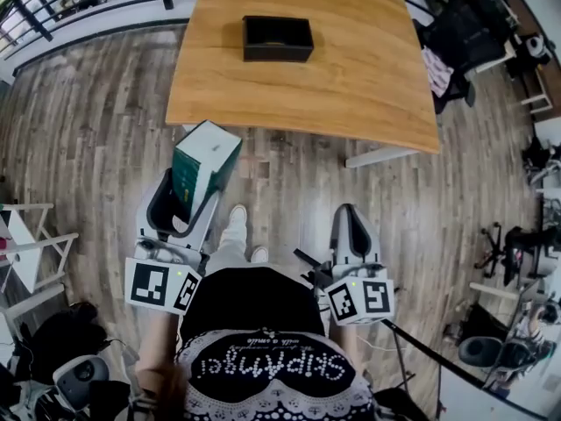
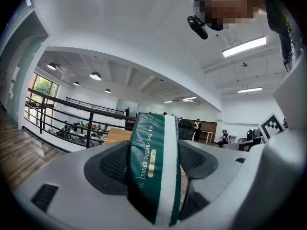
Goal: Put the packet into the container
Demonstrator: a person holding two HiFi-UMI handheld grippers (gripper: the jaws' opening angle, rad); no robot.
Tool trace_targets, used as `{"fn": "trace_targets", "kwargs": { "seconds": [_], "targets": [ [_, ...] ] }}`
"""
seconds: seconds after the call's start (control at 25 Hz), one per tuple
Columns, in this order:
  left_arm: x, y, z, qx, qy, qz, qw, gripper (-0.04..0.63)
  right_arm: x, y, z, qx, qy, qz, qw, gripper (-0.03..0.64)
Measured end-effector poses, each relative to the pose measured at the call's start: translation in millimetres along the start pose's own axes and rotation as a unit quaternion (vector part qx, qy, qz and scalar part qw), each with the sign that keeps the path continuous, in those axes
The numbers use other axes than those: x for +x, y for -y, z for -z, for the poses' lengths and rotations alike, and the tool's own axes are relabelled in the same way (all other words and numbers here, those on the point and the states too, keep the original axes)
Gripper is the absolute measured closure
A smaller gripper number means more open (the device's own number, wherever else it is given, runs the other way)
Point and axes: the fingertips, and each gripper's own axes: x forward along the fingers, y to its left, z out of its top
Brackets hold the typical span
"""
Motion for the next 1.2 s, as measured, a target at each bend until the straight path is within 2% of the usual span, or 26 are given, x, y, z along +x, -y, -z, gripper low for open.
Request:
{"fn": "trace_targets", "kwargs": {
  "seconds": [0.2,0.48,1.0,1.2],
  "targets": [
    [15.4,-20.9,-7.4,0.002,0.001,0.012,0.9999,0.244,20.3,-7.2,-2.7,0.003,0.000,0.014,1.000,0.577],
    [24.9,-48.1,-9.0,0.003,-0.002,0.006,1.0000,0.244,44.2,-17.9,-7.4,0.001,0.003,0.015,1.000,0.576],
    [36.2,-62.1,3.9,-0.007,-0.016,-0.010,0.9998,0.244,67.9,-13.2,4.8,0.005,-0.022,0.009,1.000,0.576],
    [56.2,-63.8,1.7,-0.007,-0.022,-0.014,0.9996,0.244,91.0,-6.7,-0.8,0.009,-0.030,-0.001,1.000,0.575]
  ]
}}
